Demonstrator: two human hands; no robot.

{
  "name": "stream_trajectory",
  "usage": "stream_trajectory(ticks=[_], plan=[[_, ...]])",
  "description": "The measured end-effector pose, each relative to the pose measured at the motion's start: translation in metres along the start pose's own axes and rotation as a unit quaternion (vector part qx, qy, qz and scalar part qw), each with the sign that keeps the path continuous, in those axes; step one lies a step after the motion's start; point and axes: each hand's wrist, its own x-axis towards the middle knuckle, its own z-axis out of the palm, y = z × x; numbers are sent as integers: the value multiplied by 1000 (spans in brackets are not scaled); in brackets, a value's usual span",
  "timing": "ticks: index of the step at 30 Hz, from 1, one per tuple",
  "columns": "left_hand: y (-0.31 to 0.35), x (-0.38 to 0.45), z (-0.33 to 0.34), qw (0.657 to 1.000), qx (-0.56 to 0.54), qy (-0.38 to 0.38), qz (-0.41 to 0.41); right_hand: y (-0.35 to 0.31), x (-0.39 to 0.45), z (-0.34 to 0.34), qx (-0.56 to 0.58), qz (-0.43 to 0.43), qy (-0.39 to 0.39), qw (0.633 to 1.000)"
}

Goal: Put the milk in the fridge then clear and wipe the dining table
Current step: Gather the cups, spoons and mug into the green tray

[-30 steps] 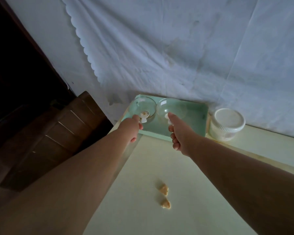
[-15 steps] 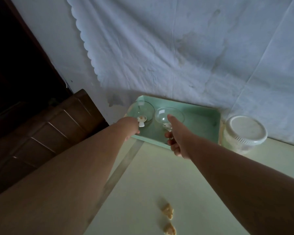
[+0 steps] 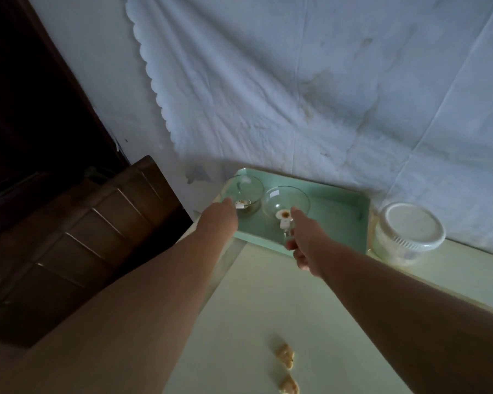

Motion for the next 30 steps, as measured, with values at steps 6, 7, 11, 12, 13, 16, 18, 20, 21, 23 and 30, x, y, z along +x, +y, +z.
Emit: stream_trajectory(ticks=[6,7,11,12,13,16,18,20,21,23,30], plan=[[-11,-28,-21,999,30,19,2,10,-36,-5,-49,-45,16,998],[-13,-36,-25,999,31,22,1,13,-43,-7,-79,-62,25,995],[-9,-89,-36,997,0,82,9,24,-73,-18,-216,-126,60,966],[-4,-109,-37,995,-35,90,5,26,-84,-21,-224,-131,64,964],[4,-130,-35,993,-79,90,2,28,-96,-23,-225,-134,65,963],[26,-194,-33,964,-258,53,-45,33,-131,-29,-242,-155,69,955],[39,-231,-30,938,-338,36,-65,39,-160,-36,-261,-178,65,947],[49,-269,-31,923,-376,20,-75,46,-191,-41,-255,-187,66,946],[52,-289,-32,912,-403,21,-77,49,-209,-45,-239,-178,68,952],[56,-341,-40,882,-465,2,-71,62,-250,-52,-221,-171,58,959],[47,-465,-31,842,-535,-11,-67,122,-348,-70,-164,-146,3,976]])
